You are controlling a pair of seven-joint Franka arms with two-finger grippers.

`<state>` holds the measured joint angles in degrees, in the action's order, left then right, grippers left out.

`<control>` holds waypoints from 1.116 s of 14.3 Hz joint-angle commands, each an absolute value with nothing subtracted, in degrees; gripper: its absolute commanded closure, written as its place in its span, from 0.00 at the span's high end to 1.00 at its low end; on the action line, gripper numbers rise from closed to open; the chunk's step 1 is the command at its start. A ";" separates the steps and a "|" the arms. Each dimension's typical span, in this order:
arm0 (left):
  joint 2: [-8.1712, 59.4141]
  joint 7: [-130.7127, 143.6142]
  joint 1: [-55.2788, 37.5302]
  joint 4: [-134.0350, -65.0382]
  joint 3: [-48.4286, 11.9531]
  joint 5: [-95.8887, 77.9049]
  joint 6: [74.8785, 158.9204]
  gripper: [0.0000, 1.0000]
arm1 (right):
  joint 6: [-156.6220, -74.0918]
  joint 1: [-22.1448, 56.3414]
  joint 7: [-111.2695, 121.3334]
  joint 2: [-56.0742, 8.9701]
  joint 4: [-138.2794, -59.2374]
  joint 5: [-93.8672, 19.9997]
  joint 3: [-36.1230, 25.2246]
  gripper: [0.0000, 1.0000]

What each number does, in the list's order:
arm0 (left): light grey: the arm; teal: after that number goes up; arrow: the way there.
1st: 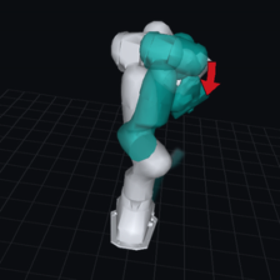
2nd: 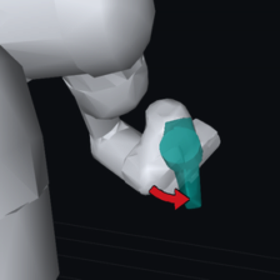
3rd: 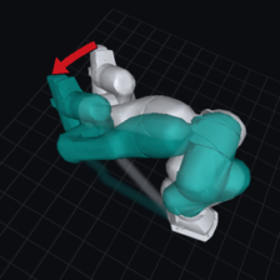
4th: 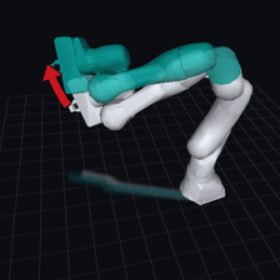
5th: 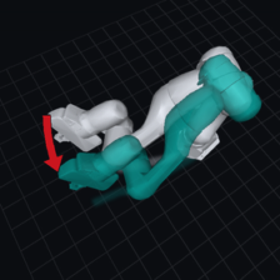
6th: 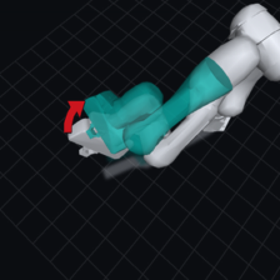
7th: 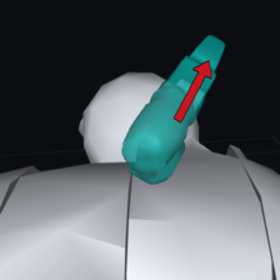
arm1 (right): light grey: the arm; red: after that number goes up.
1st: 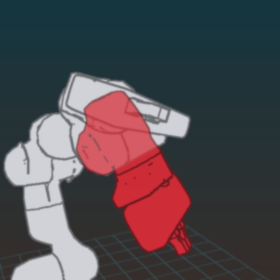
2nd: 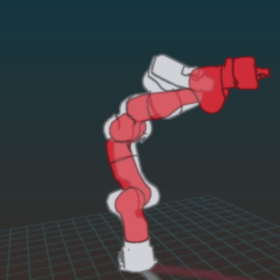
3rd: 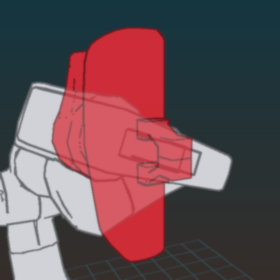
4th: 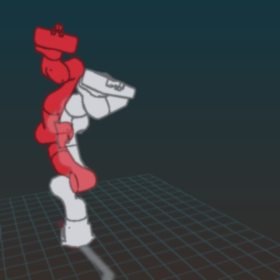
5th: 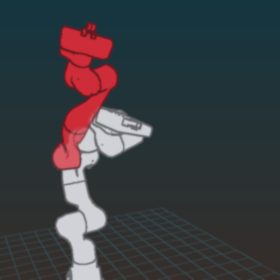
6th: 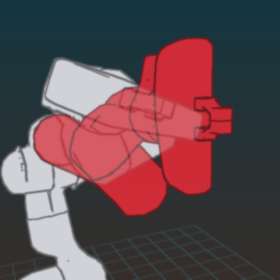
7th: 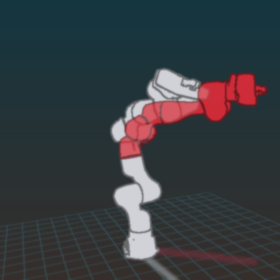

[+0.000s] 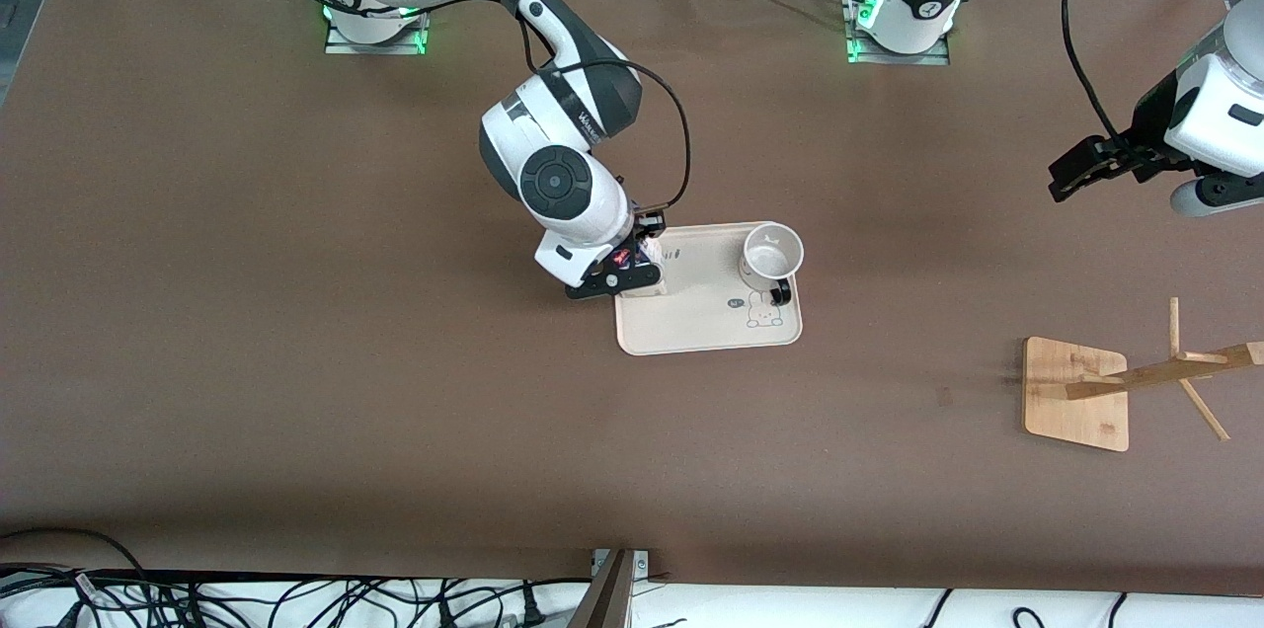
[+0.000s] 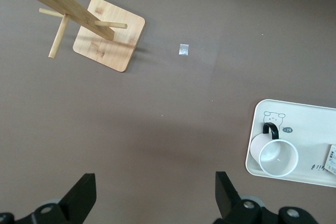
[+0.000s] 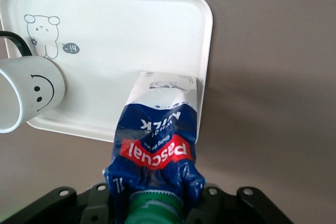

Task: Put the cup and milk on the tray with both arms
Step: 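Lower the milk carton onto the tray beside the mug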

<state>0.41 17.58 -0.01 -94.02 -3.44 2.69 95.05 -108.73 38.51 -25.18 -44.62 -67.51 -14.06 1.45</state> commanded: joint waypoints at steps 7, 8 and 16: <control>1.23 17.40 0.35 -92.11 -3.60 1.76 93.60 1.00 | -108.72 38.14 -25.22 -42.81 -67.15 -13.62 1.58 1.00; 1.23 17.40 0.26 -92.11 -3.60 1.76 93.60 1.00 | -108.55 38.14 -25.22 -42.45 -67.15 -13.71 1.50 1.00; 1.23 17.49 0.26 -92.11 -3.60 1.76 93.60 1.00 | -103.82 38.14 -32.96 -32.71 -67.15 -13.10 -0.07 1.00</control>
<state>0.44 17.58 -0.01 -94.00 -3.44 2.69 95.04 -107.02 38.35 -31.48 -36.15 -66.21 -13.96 1.15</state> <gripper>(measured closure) 0.000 0.000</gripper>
